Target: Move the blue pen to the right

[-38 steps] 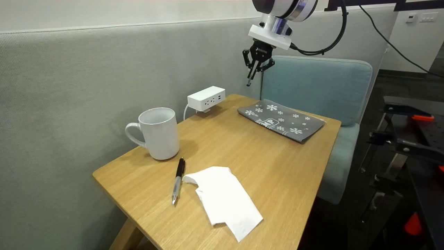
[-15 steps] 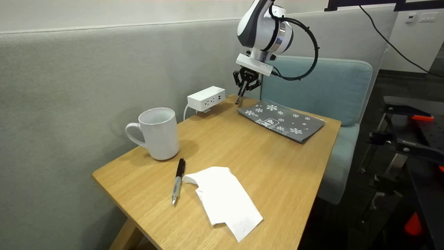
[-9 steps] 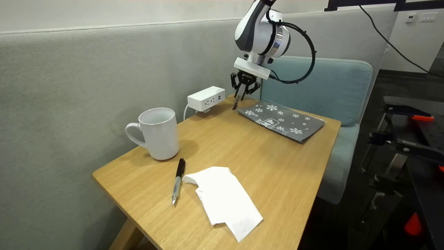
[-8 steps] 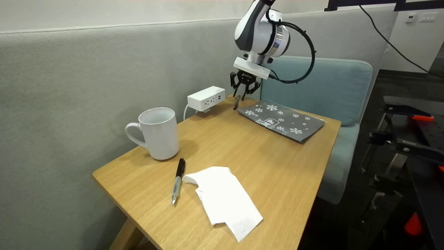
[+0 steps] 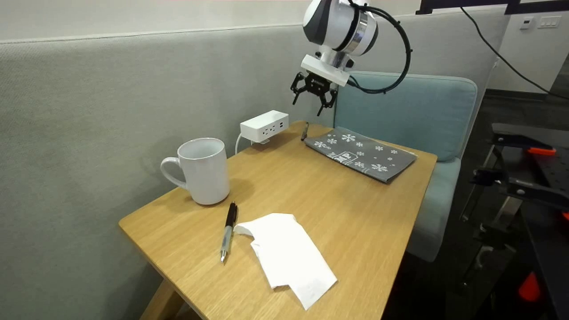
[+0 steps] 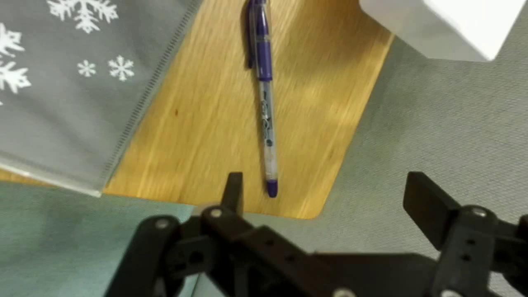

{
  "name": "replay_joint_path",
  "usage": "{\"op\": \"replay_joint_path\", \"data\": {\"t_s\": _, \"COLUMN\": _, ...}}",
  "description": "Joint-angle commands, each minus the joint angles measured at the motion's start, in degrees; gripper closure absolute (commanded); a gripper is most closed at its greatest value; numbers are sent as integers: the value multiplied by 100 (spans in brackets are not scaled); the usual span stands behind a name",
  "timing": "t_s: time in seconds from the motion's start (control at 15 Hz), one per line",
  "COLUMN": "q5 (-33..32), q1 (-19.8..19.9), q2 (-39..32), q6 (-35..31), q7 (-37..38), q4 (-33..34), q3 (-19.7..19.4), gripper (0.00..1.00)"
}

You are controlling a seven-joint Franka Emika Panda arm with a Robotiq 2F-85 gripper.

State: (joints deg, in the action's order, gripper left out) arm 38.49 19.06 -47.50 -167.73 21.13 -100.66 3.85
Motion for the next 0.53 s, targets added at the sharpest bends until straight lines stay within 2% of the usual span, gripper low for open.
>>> {"op": "replay_joint_path", "data": {"t_s": 0.0, "q5": 443, "q1": 278, "q2": 1307, "q6": 274, "q7": -490, "q4": -1297, "q3": 245, "gripper": 0}}
{"op": "replay_joint_path", "data": {"t_s": 0.27, "q5": 275, "q1": -150, "q2": 2232, "q6": 700, "q7": -327, "q4": -2148, "q3": -380, "gripper": 0}}
{"op": "replay_joint_path", "data": {"t_s": 0.47, "q5": -20, "q1": -499, "q2": 2632, "q6": 902, "q7": -138, "q4": -2509, "q3": -826, "gripper": 0}}
